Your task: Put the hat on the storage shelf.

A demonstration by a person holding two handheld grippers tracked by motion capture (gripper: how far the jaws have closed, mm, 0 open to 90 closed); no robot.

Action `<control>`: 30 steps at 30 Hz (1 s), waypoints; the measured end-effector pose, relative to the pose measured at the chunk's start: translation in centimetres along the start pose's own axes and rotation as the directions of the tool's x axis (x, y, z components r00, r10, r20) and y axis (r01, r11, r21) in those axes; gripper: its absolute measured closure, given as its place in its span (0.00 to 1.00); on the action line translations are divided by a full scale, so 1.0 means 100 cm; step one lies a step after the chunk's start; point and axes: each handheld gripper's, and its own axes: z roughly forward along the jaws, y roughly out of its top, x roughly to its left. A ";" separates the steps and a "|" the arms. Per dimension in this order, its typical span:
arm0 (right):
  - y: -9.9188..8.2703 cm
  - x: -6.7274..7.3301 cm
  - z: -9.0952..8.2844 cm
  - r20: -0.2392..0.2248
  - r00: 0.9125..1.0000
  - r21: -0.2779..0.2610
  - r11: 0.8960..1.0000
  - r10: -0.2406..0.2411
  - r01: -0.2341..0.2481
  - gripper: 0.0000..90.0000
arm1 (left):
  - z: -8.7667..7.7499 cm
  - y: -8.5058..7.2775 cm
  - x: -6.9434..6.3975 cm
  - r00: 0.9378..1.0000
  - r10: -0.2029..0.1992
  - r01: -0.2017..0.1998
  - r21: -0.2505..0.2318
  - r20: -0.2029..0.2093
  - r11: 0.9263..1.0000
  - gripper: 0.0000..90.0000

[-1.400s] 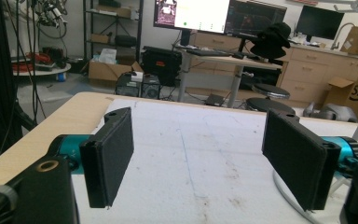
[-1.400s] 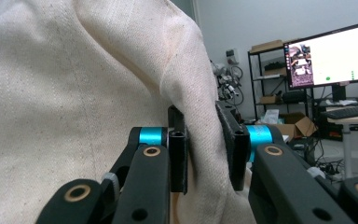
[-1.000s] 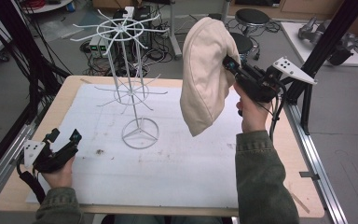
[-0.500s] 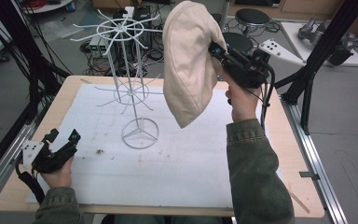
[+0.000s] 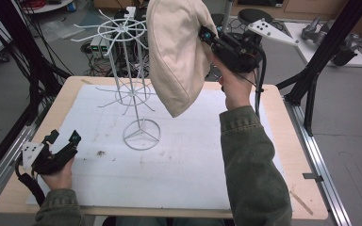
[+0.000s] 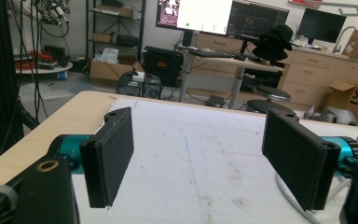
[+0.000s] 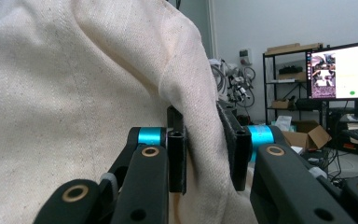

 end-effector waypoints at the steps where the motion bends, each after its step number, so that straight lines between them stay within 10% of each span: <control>1: 0.001 -0.001 0.003 0.002 1.000 0.005 1.000 -0.003 0.003 0.84 | 0.000 0.000 0.000 1.000 0.000 0.000 0.000 0.000 1.000 0.28; 30: -0.012 0.014 0.053 0.022 0.999 0.070 0.997 -0.048 0.046 0.83 | 0.000 -0.001 0.003 1.000 -0.015 0.015 -0.003 -0.004 1.000 0.28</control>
